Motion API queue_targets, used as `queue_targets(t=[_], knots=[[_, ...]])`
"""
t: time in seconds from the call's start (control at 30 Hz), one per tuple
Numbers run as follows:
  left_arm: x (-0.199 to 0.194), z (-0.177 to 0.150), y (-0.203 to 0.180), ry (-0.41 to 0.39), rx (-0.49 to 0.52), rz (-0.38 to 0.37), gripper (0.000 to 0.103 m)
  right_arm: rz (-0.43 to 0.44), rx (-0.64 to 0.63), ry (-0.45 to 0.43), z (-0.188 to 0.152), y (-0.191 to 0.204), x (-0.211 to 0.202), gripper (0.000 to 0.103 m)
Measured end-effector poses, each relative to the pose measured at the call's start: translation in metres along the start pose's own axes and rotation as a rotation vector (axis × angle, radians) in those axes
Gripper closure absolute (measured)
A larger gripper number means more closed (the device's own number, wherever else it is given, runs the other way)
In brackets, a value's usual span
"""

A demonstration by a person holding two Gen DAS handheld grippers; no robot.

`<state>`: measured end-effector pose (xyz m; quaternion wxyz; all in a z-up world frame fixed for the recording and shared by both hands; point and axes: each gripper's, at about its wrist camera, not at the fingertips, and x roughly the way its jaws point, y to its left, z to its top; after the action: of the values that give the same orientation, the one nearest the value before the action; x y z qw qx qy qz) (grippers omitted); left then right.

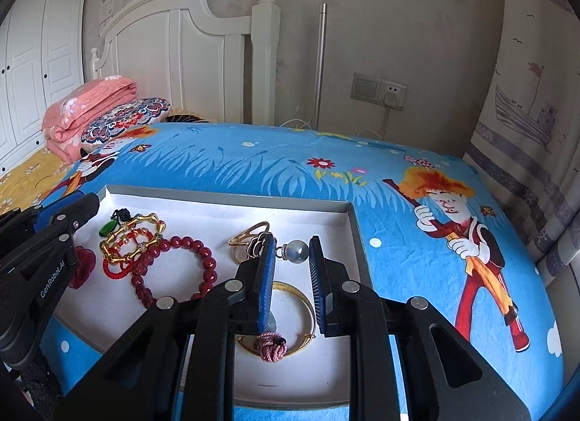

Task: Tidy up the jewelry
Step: 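Carry the pearl earring with the left tool while the right tool carries its pearl over the tray, then open the left tool to drop its pearl while the right tool releases its pearl in the tray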

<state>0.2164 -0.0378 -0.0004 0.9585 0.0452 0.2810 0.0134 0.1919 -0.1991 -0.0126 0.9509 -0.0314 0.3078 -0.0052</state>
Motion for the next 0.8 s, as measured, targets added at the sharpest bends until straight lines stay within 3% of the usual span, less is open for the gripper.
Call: queue_targets(t=[0.43,0.47,0.5,0.53,0.57,0.6,0.63,0.73,0.8], knots=[[0.016,0.003,0.004,0.012,-0.034,0.019,0.089,-0.003,-0.001,0.009,0.007,0.007,0.014,0.083],[0.016,0.004,0.005,0.008,-0.036,0.020,0.088,-0.005,0.002,0.010,0.007,0.008,0.014,0.080],[0.017,0.004,0.006,0.005,-0.037,0.028,0.085,-0.005,0.003,0.010,0.007,0.008,0.015,0.070],[0.017,0.004,0.006,0.002,-0.040,0.036,0.073,-0.005,0.004,0.009,0.007,0.008,0.015,0.063],[0.016,0.004,0.007,-0.002,-0.046,0.039,0.055,-0.006,0.008,0.005,0.006,0.008,0.014,0.047],[0.016,0.004,0.009,-0.007,-0.053,0.036,0.037,-0.003,0.012,-0.004,0.006,0.007,0.012,0.045],[0.015,0.004,0.010,-0.017,-0.057,0.041,0.033,-0.001,0.010,-0.007,0.006,0.007,0.011,0.045],[0.013,0.005,0.012,-0.024,-0.058,0.046,0.032,-0.004,0.003,-0.011,0.006,0.005,0.009,0.045],[0.011,0.004,0.013,-0.027,-0.060,0.045,0.024,0.000,0.014,-0.008,0.006,0.003,0.006,0.045]])
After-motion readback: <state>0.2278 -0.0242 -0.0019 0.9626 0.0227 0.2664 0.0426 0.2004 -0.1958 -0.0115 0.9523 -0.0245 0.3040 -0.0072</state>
